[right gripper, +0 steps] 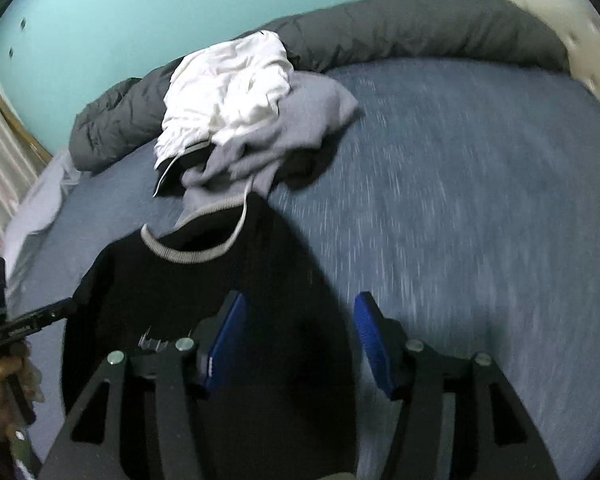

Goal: Fold clothes
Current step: 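Lay the black sweatshirt flat on the bed with both grippers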

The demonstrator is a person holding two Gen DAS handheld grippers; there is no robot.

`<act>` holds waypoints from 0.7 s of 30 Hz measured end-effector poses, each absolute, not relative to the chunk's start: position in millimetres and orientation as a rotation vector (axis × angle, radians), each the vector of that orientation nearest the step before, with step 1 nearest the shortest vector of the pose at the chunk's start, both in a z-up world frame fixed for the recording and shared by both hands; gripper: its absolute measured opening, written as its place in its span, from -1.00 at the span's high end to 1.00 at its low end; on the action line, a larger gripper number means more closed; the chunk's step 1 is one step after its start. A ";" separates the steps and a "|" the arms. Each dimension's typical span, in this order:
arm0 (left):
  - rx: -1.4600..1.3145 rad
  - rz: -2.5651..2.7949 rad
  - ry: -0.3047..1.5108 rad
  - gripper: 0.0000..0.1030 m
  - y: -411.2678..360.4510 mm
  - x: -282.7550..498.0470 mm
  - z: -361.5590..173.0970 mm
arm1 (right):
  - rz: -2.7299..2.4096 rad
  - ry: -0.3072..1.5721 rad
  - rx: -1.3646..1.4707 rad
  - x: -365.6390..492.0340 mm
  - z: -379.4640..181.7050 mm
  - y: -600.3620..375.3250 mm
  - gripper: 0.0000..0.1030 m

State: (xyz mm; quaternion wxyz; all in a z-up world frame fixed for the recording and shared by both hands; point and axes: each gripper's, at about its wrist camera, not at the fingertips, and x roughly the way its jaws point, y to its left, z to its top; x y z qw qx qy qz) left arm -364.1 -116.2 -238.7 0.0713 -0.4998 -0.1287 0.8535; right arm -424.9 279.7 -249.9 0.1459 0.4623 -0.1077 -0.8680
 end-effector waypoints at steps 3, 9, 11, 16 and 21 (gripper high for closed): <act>-1.525 2.541 -0.389 -0.08 -113.8 -323.2 -245.5 | -2.452 -0.390 1.363 -383.9 -258.8 284.0 -0.13; -1.584 2.479 -0.366 -0.08 -107.5 -248.7 -257.3 | -2.325 -0.379 1.415 -311.2 -269.2 272.3 -0.13; -1.599 2.460 -0.373 -0.08 -105.9 -226.1 -259.1 | -2.286 -0.344 1.432 -290.3 -270.9 264.7 -0.13; -1.630 2.427 -0.354 -0.08 -103.1 -188.9 -261.4 | -2.231 -0.262 1.489 -242.9 -279.2 254.8 -0.13; -1.654 2.399 -0.369 -0.08 -102.6 -160.8 -265.9 | -2.213 -0.318 1.563 -210.9 -291.1 259.5 -0.13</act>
